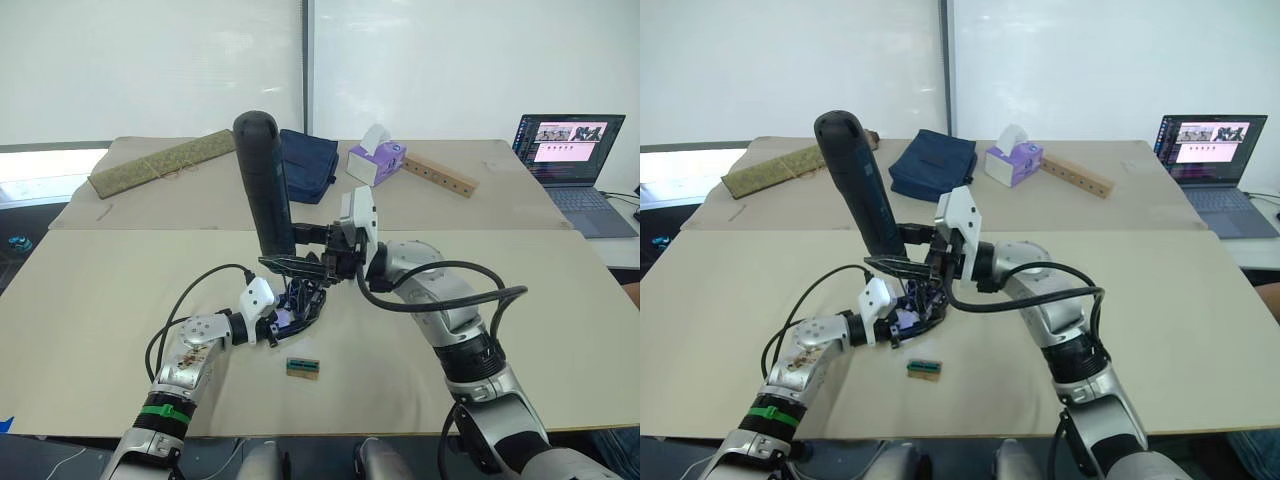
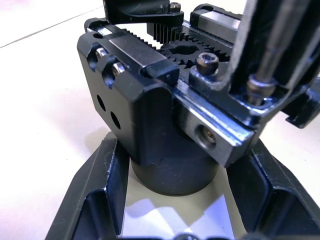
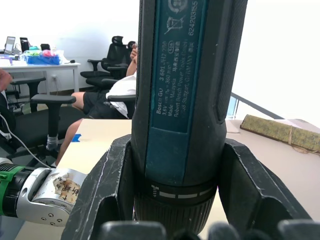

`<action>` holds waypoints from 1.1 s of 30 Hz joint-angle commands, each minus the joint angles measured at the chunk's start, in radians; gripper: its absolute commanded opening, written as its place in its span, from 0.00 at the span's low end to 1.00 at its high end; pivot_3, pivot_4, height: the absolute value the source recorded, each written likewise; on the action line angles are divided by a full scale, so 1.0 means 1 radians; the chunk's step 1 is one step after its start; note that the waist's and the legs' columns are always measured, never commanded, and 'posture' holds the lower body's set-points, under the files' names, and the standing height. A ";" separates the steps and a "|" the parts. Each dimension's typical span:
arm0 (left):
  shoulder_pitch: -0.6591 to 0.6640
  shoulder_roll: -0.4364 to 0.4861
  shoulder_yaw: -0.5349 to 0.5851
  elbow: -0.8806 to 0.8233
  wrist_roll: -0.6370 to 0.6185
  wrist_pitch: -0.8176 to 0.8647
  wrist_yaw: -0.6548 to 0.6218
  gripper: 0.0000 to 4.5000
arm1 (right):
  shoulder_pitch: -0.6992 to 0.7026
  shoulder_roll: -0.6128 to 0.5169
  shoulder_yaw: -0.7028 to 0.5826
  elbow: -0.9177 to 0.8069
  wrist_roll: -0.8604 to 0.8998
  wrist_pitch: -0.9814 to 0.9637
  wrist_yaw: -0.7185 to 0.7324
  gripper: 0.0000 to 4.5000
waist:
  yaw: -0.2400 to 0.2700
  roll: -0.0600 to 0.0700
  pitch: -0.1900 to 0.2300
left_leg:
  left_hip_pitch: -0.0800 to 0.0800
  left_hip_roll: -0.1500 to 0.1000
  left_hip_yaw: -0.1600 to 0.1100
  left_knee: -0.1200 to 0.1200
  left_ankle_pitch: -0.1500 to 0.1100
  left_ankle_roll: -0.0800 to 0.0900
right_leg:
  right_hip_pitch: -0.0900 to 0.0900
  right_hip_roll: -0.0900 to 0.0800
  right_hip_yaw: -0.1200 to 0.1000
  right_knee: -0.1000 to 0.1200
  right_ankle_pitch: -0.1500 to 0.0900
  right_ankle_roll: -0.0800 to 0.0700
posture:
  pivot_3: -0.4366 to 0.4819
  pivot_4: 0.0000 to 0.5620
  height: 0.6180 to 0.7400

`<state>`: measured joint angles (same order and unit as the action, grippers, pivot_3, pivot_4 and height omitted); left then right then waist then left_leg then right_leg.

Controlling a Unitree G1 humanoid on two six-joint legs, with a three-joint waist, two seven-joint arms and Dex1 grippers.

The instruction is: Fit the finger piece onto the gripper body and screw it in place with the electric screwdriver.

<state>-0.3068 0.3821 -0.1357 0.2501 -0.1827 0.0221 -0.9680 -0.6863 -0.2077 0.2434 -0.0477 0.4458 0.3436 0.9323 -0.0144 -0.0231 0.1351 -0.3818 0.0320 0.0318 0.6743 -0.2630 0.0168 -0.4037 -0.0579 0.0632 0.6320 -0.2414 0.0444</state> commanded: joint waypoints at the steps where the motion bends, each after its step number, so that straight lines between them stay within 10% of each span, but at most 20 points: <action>1: 0.025 -0.005 -0.033 0.007 0.008 0.015 -0.016 0.50 | 0.023 -0.007 0.020 0.048 -0.029 0.022 0.004 0.43 | 0.000 0.000 0.000 | 0.000 0.000 0.000 0.000 0.000 0.000 | 0.000 0.000 0.000 0.000 0.000 0.000 | 0.48 0.27 1.00; 24: 0.029 -0.026 -0.010 0.031 -0.007 0.055 0.035 0.50 | -0.103 -0.077 -0.160 -0.204 0.283 0.124 0.133 0.43 | 0.003 0.000 0.001 | -0.006 0.000 -0.001 0.001 0.000 0.000 | -0.004 -0.002 -0.001 -0.002 0.001 0.000 | 0.48 0.27 1.00; 28: 0.032 -0.024 -0.007 0.024 -0.014 0.073 0.034 0.95 | -0.110 -0.115 -0.181 -0.263 0.366 0.185 0.152 0.43 | 0.003 0.001 0.002 | -0.006 0.000 -0.001 0.000 0.000 0.000 | -0.004 -0.002 -0.001 -0.002 0.001 0.000 | 0.48 0.27 1.00; 33: 0.080 0.028 0.034 -0.029 -0.046 0.049 -0.012 0.98 | -0.160 -0.223 -0.270 -0.334 0.524 0.331 0.106 0.43 | -0.003 0.001 0.002 | -0.007 0.001 -0.002 0.000 0.000 0.000 | -0.004 -0.003 -0.001 -0.002 0.001 0.000 | 0.48 0.27 1.00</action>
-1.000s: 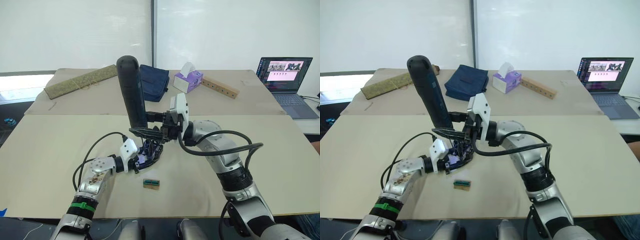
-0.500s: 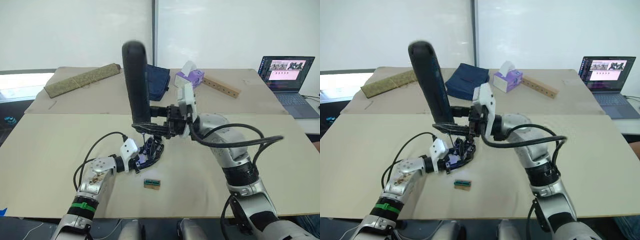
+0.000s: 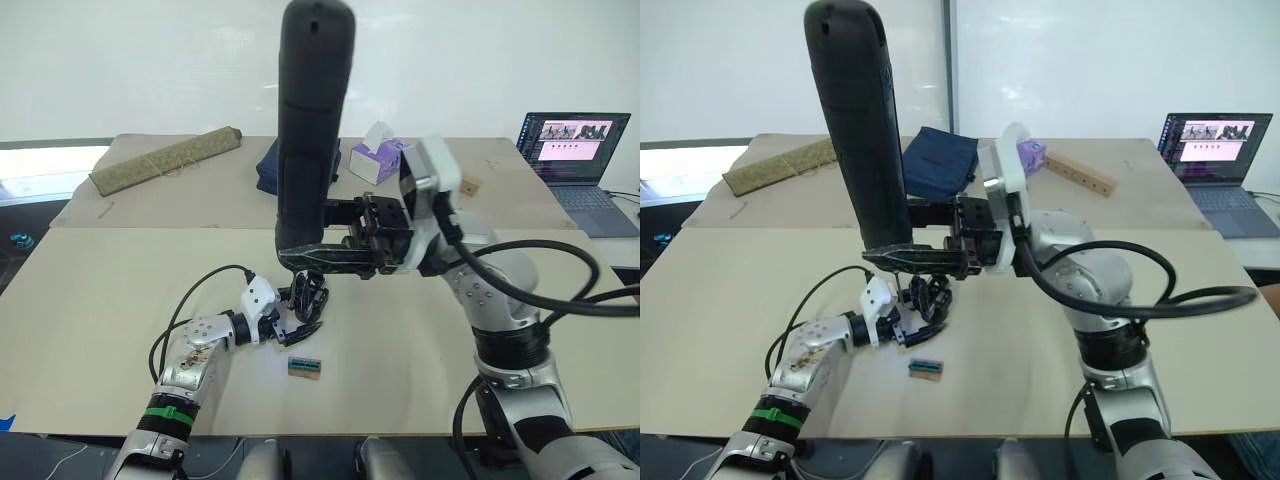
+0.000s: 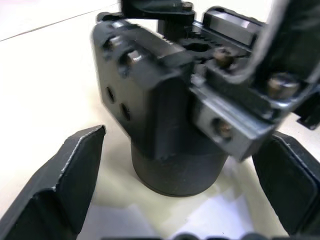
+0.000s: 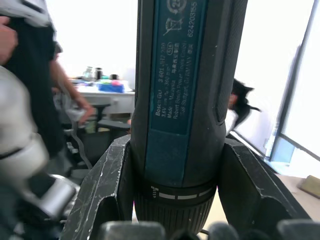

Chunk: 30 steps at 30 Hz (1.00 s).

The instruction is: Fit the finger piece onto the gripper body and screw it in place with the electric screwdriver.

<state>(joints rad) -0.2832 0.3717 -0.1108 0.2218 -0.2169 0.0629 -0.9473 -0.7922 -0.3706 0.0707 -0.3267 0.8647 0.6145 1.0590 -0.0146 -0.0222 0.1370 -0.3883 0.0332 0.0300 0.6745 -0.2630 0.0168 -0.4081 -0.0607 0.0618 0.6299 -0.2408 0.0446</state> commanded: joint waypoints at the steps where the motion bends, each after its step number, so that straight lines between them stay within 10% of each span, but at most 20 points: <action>1: 0.069 0.053 0.022 -0.012 -0.022 0.003 -0.044 0.98 | -0.058 -0.095 -0.115 -0.053 0.118 0.083 -0.022 0.43 | -0.006 0.000 0.000 | 0.000 0.000 0.000 0.000 0.000 0.000 | -0.001 0.000 0.000 0.000 0.000 0.000 | 0.48 0.27 1.00; 9: 0.191 0.252 0.202 -0.101 -0.215 -0.022 -0.254 0.98 | -0.033 -0.537 -0.199 0.094 0.095 0.322 0.018 0.43 | -0.016 0.000 0.001 | -0.006 0.001 0.002 -0.011 0.001 0.001 | -0.016 -0.013 -0.002 0.000 -0.001 -0.005 | 0.48 0.27 1.00; 15: 0.234 0.343 0.324 -0.198 -0.327 -0.039 -0.348 0.98 | -0.011 -0.876 0.061 0.291 -0.196 0.520 0.017 0.43 | 0.001 0.003 0.004 | -0.017 0.000 0.003 -0.012 0.001 0.001 | -0.024 -0.018 -0.005 -0.004 -0.002 -0.006 | 0.48 0.27 1.00; 30: 0.167 0.380 0.372 -0.207 -0.427 0.038 -0.443 0.98 | 0.029 -0.775 0.353 0.679 -0.606 0.398 0.095 0.43 | -0.001 0.009 0.008 | -0.020 -0.003 0.020 -0.006 0.001 0.001 | -0.030 -0.007 -0.008 0.000 0.002 -0.001 | 0.48 0.27 1.00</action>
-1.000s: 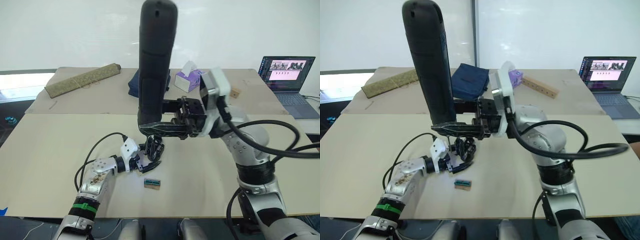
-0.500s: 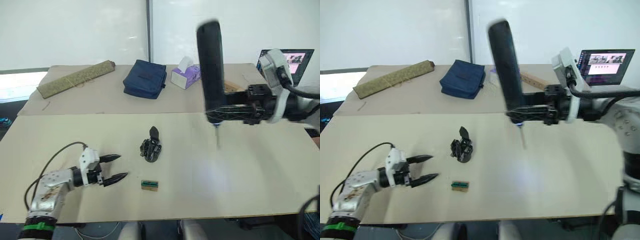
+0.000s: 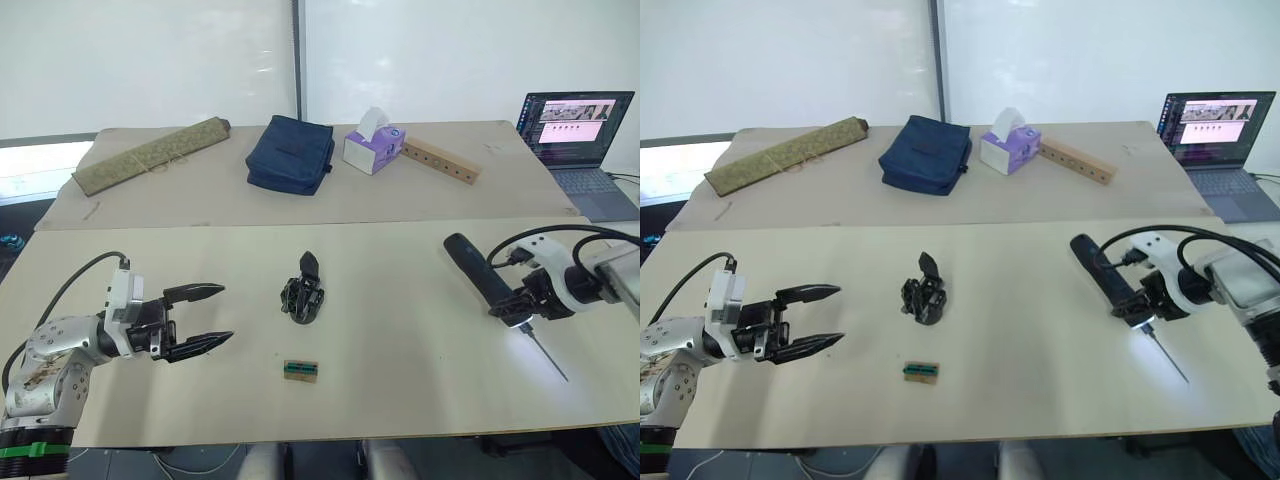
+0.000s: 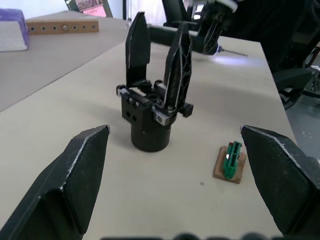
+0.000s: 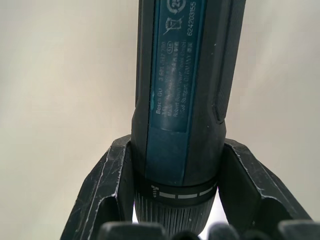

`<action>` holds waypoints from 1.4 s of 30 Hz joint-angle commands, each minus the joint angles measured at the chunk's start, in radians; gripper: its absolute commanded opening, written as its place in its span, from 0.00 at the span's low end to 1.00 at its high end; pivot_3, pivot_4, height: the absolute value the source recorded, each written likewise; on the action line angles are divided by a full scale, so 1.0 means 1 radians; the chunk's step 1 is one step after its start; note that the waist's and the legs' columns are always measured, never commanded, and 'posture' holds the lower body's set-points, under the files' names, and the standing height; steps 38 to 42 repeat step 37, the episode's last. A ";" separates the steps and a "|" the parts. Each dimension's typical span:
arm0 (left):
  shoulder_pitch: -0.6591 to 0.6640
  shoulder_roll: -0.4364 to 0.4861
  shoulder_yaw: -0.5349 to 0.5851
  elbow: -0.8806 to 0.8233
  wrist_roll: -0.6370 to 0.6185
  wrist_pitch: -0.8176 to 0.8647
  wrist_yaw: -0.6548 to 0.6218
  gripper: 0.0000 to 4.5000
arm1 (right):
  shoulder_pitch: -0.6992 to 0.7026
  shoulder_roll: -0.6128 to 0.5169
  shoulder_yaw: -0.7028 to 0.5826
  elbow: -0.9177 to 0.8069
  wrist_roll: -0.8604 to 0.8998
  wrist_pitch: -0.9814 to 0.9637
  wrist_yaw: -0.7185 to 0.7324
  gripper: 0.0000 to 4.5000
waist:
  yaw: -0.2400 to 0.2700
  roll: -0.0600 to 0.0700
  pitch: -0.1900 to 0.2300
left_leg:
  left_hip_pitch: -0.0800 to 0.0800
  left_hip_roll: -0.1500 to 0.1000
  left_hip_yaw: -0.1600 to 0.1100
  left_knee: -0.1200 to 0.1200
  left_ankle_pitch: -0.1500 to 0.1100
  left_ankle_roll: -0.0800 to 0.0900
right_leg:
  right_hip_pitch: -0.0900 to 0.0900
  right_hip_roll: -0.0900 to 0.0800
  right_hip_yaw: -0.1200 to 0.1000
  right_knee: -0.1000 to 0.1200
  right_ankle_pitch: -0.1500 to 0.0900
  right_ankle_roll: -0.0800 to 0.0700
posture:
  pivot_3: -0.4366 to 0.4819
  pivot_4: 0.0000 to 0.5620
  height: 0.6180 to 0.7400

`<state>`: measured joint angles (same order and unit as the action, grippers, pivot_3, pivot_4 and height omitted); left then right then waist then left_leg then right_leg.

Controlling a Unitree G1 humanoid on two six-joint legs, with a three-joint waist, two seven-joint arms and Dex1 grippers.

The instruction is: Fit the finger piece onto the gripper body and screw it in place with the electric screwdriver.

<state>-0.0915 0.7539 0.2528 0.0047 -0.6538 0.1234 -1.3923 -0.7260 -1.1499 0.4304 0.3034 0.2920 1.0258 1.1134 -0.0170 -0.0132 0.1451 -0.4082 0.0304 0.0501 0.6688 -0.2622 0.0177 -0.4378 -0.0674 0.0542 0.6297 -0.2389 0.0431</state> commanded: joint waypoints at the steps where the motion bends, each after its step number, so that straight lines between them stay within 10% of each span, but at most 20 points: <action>1: -0.030 -0.001 0.009 0.024 0.015 -0.027 -0.004 0.98 | -0.043 0.013 0.004 0.071 -0.051 -0.021 0.056 0.43 | 0.002 0.000 0.000 | 0.000 0.001 0.001 0.001 0.000 0.000 | 0.000 0.001 0.000 0.000 0.000 -0.001 | 0.48 0.27 1.00; 7: -0.067 0.007 0.015 0.042 0.012 -0.009 -0.017 0.98 | -0.053 0.047 0.020 0.148 -0.137 -0.100 0.106 0.43 | 0.005 -0.001 0.001 | 0.000 0.005 0.002 0.009 0.000 0.000 | 0.002 0.007 0.001 0.001 0.003 -0.002 | 0.48 0.27 1.00; 14: -0.085 0.042 0.019 0.022 0.034 0.045 0.009 1.00 | -0.047 0.017 -0.044 0.166 -0.195 -0.221 0.127 0.99 | 0.004 -0.002 0.001 | 0.002 0.004 0.005 0.011 0.000 0.000 | 0.005 0.007 0.005 0.000 0.005 0.001 | 0.48 0.27 1.00; 21: 0.001 0.048 0.072 0.139 0.238 -0.207 0.147 1.00 | 0.087 -0.038 -0.388 -0.066 0.011 -0.535 0.265 0.99 | 0.002 -0.002 0.002 | 0.002 0.006 0.008 0.008 0.000 0.000 | 0.001 0.008 0.006 0.002 0.005 0.000 | 0.48 0.27 1.00; 27: 0.085 0.032 0.071 0.204 0.308 -0.315 0.215 1.00 | 0.326 0.162 -0.638 -0.370 0.206 -0.728 0.249 0.99 | 0.003 -0.006 0.002 | 0.009 0.009 0.008 0.008 0.000 0.000 | 0.010 0.010 0.006 0.001 0.006 -0.001 | 0.48 0.27 1.00; 36: 0.192 -0.009 0.065 0.132 0.361 -0.386 0.338 1.00 | 0.536 0.511 -0.575 -0.551 0.093 -1.133 0.081 0.99 | 0.014 -0.007 0.002 | 0.010 0.007 0.008 0.011 -0.001 0.000 | 0.012 0.008 0.006 0.001 0.007 0.001 | 0.48 0.27 1.00; 42: 0.204 -0.010 0.066 0.128 0.360 -0.391 0.342 1.00 | 0.536 0.529 -0.556 -0.530 0.067 -1.182 0.078 0.99 | 0.014 -0.007 0.002 | 0.011 0.007 0.008 0.011 -0.001 0.000 | 0.013 0.008 0.006 0.001 0.007 0.001 | 0.48 0.27 1.00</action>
